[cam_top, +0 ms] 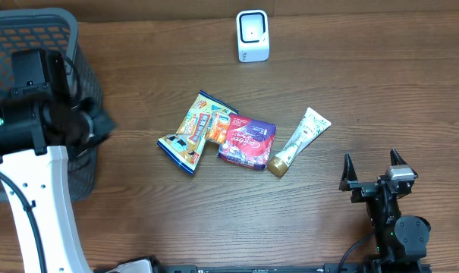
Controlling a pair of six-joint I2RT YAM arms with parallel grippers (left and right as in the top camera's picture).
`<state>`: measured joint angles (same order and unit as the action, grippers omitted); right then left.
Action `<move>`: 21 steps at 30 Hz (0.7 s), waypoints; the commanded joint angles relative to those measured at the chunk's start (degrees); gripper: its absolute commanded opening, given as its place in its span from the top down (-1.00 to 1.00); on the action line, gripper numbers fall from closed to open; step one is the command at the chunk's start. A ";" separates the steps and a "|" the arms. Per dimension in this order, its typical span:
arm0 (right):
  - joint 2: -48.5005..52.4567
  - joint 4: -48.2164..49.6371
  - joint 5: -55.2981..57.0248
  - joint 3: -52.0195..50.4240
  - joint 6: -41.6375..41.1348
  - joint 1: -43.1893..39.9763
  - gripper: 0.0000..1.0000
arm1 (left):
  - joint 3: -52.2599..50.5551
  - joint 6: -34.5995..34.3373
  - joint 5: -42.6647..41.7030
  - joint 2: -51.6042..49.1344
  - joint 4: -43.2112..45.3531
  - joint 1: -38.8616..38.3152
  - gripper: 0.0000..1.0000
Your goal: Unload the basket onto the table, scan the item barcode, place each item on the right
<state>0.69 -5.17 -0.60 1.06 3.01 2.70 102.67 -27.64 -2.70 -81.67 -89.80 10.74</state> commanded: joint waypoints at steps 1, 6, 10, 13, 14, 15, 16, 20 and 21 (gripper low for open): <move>-0.52 0.33 0.57 -0.59 0.07 -0.20 -1.00 | 0.33 14.14 -29.51 0.31 1.92 -3.91 0.64; -0.52 0.33 0.57 -0.59 0.04 -0.20 -1.00 | 0.31 14.34 -25.49 -0.11 2.67 -11.34 -0.38; -0.52 0.33 0.57 -0.59 0.07 -0.20 -1.00 | 0.28 14.36 -25.18 -0.74 3.32 -14.99 -1.00; -0.52 0.33 0.57 -0.59 0.07 -0.20 -1.00 | 0.28 14.36 -25.18 -1.29 5.46 -15.65 -0.99; -0.52 0.35 0.55 -0.59 0.07 -0.20 -1.00 | 0.28 14.36 -25.18 -1.49 6.27 -15.65 -1.00; -0.52 0.33 0.55 -0.59 0.07 -0.20 -1.00 | 0.28 14.36 -25.07 -1.53 6.78 -15.65 -1.00; -0.52 0.35 0.55 -0.59 0.07 -0.20 -1.00 | 0.28 14.36 -24.59 -1.60 6.86 -15.65 -1.00; -0.52 0.35 0.57 -0.59 0.07 -0.20 -1.00 | 0.28 14.36 -21.79 -1.60 6.86 -15.65 -0.99; -0.52 0.33 0.57 -0.59 0.07 -0.20 -1.00 | 0.28 14.38 -20.98 -1.60 6.86 -15.65 -0.99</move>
<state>0.69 -5.17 -0.58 1.06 2.98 2.70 102.67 -14.57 -25.96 -83.29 -83.05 -4.80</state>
